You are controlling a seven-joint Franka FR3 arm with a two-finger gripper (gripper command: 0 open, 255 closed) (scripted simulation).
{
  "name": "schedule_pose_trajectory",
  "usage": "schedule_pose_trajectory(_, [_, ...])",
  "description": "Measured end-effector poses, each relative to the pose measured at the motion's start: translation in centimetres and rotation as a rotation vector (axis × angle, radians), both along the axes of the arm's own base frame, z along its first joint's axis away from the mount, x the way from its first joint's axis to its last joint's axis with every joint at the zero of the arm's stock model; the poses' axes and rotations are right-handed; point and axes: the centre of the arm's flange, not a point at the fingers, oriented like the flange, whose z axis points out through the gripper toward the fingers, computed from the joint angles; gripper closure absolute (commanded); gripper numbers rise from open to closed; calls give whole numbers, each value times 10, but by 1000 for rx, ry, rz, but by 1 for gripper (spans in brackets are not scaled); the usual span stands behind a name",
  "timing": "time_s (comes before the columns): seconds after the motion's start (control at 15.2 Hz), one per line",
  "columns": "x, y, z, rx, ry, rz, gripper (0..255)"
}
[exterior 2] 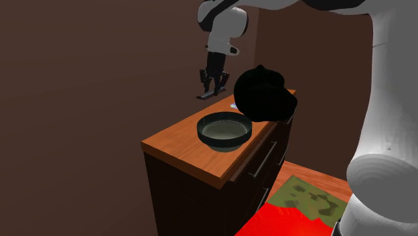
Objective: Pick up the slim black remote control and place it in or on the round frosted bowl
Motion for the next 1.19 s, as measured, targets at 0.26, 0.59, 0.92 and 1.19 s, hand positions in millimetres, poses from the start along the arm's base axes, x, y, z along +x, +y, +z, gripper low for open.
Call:
schedule_pose_trajectory(0.26, [-6,2,17,0,0,0,255])
schedule_pose_trajectory(0.59, [-62,26,16,0,0,0,255])
schedule_pose_trajectory(0.92, [-120,59,11,0,0,0,255])
schedule_pose_trajectory(1.19, [-167,79,10,1,0,0,255])
